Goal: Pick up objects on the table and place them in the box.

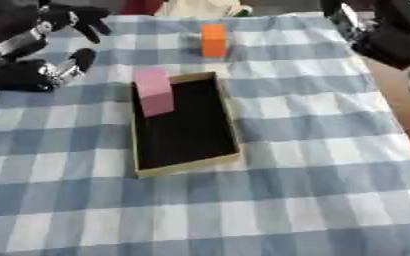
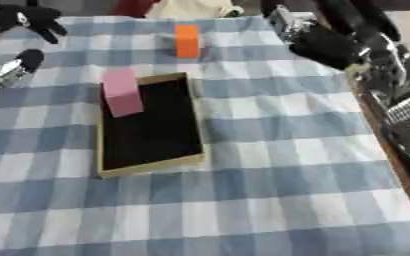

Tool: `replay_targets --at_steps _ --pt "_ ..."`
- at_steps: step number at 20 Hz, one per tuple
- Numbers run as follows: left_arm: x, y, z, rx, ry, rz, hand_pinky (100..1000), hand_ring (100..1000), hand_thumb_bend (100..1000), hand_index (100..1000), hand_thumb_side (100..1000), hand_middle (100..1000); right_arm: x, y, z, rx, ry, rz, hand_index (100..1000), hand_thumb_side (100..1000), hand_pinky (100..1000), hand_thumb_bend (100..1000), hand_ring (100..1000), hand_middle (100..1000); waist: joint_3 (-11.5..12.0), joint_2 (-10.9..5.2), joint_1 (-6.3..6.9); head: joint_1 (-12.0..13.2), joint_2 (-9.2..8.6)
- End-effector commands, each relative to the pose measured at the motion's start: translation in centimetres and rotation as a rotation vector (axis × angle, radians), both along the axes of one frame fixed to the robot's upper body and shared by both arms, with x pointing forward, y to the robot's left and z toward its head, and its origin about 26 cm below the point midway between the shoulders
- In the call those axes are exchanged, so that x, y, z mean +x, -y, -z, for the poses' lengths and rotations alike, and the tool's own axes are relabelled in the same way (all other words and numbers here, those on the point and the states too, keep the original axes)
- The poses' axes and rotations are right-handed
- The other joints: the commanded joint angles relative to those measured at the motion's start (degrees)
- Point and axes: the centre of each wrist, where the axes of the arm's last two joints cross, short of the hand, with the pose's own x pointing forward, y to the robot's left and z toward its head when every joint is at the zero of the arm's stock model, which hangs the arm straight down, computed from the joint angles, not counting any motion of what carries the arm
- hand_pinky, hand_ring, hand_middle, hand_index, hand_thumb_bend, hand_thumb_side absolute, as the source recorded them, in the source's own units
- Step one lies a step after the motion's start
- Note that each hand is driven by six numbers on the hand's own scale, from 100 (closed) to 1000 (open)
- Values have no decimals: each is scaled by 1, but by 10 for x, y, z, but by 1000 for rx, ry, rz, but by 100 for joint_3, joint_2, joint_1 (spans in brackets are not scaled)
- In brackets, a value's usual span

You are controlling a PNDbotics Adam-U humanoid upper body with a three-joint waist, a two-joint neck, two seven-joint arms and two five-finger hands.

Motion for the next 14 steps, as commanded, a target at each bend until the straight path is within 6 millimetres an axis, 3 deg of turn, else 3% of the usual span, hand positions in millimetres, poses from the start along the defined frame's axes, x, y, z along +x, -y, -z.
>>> replay_targets --at_steps 1,5,6,7,9,14 --pt "-14 6 -13 -84 -16 88 859 710 100 1000 818 750 29 8 -2 -153 -48 74 950 788 874 100 850 829 57 -110 3 -72 -71" --pt "-22 13 -6 -146 -78 132 855 698 100 1000 819 737 61 8 4 -194 -50 138 959 782 877 100 868 859 217 -81 -53 -161 -128" --pt "-24 15 -4 -148 -88 143 855 697 100 1000 783 736 67 8 6 -201 -46 157 963 776 877 100 870 867 254 -75 -64 -187 -146" --pt "-25 17 -3 -148 -96 153 855 697 100 1000 822 736 73 8 7 -209 -39 172 963 771 877 112 870 866 280 -71 -71 -207 -158" --pt "-28 23 0 -150 -115 179 856 694 100 1000 831 733 83 7 10 -225 -29 211 967 759 868 214 866 861 362 -65 -93 -294 -185" --pt "-29 36 7 -141 -161 227 855 691 100 1000 841 728 105 3 21 -303 -8 293 979 765 871 287 879 894 553 -69 -144 -467 -265"
